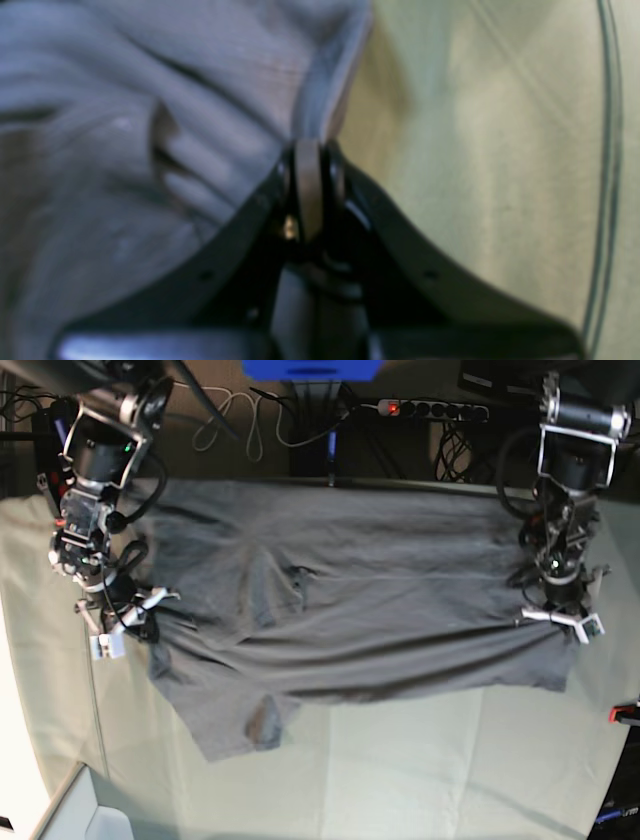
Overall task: Layout the t-shirt on the table in an organized manner, then fold the t-shirt properly
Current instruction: 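Lift the side edges with both grippers and fold them over the shirt's middle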
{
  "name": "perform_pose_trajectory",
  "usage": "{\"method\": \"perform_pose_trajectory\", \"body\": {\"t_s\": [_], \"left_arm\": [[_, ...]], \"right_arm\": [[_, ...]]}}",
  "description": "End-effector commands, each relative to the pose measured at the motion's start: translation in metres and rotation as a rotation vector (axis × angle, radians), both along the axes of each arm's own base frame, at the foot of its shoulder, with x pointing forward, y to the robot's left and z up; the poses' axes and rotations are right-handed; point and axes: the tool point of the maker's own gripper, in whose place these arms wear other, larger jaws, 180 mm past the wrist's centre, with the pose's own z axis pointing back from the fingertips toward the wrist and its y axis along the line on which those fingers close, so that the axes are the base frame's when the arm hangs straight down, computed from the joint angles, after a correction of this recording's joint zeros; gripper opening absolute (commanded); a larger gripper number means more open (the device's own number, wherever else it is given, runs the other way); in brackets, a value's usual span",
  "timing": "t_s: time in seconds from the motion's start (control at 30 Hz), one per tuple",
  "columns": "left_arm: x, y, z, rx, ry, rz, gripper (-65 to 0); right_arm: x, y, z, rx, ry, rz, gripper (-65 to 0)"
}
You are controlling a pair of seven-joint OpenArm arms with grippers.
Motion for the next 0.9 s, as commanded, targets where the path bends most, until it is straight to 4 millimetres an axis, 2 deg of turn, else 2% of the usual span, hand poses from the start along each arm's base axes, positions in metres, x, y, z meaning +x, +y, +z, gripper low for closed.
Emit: {"method": "perform_pose_trajectory", "body": {"t_s": [0.0, 0.1, 0.3, 0.43, 0.57, 0.73, 0.87], "left_arm": [[0.011, 0.007, 0.022, 0.033, -0.068, -0.003, -64.8], [0.006, 0.004, 0.029, 0.037, -0.093, -0.019, -64.8], [0.004, -0.006, 0.038, 0.035, -0.126, -0.049, -64.8], [-0.01, -0.01, 0.03, 0.033, -0.106, -0.06, -64.8], [-0.026, -0.011, 0.028, 0.03, -0.102, -0.064, -64.8], [-0.044, 0.015, 0.039, 0.025, -0.14, 0.026, -64.5], [-0.047, 0.017, 0.04, 0.027, -0.142, 0.033, -63.3]], "right_arm": [[0.009, -0.012, 0.025, -0.005, -0.09, -0.018, -65.0], [-0.007, -0.018, 0.037, -0.015, -0.131, -0.032, -65.0], [-0.046, -0.024, 0.039, 0.005, -0.143, -0.059, -65.0], [-0.065, -0.031, 0.033, -0.004, -0.119, -0.058, -65.0], [-0.07, -0.033, 0.03, -0.005, -0.107, -0.063, -65.0], [-0.07, -0.033, 0.03, -0.004, -0.108, -0.064, -65.0], [-0.07, -0.031, 0.029, -0.005, -0.106, -0.059, -65.0]]}}
